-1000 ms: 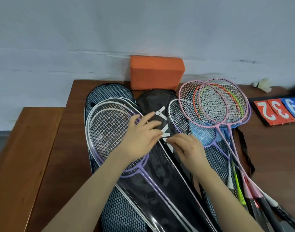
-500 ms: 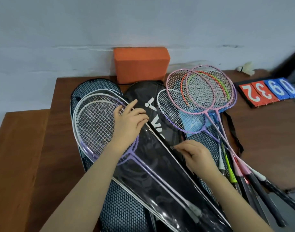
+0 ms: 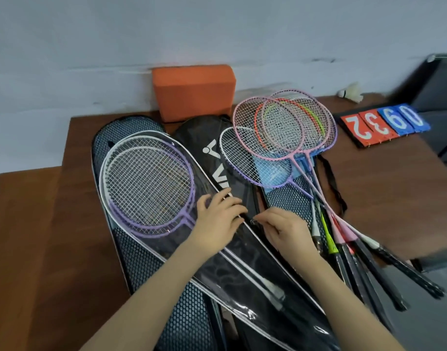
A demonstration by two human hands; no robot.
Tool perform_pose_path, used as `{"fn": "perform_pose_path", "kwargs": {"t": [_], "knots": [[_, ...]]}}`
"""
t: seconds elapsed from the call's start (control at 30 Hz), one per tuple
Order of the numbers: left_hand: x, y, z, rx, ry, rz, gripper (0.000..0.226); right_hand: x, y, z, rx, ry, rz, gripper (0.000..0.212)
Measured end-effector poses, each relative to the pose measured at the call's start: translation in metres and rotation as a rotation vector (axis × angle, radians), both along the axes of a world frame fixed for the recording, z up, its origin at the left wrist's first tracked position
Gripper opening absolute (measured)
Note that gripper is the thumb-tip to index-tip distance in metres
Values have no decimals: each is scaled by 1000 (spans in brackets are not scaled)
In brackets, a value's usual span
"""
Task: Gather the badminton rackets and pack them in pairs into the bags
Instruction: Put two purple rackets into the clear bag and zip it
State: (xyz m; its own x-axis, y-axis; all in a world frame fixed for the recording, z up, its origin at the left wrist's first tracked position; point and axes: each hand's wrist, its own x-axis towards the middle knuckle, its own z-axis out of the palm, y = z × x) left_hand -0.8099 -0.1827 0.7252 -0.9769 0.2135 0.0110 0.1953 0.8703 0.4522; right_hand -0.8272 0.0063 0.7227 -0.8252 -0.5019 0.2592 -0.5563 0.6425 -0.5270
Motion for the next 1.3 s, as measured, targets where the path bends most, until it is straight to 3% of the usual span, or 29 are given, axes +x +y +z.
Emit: {"fn": "perform_pose_path", "kwargs": {"t": [0.1, 0.33, 0.6, 0.7, 0.87, 1.07, 1.17, 1.3], "knots": [[5, 3, -2, 100, 74, 127, 16, 3, 3, 4, -8, -7, 41, 20], [1, 7, -6, 139, 231, 265, 10, 12, 23, 6, -10, -53, 60, 21], [-7, 19, -15, 163, 163, 471, 15, 41, 84, -3, -16, -136, 23, 16], [4, 37, -16, 77, 169, 414, 16, 46, 86, -2, -11, -94, 55, 15], [59, 82, -18, 72, 141, 111, 32, 50, 85, 2, -63, -59, 59, 22], [66, 84, -20, 115, 160, 171, 25, 59, 88, 1, -50, -55, 139, 23], [66, 80, -23, 77, 190, 108, 25, 65, 90, -4, -74, -113, 132, 23], [56, 77, -21, 81, 246, 199, 30, 68, 102, -5, -88, -194, 84, 17]]}}
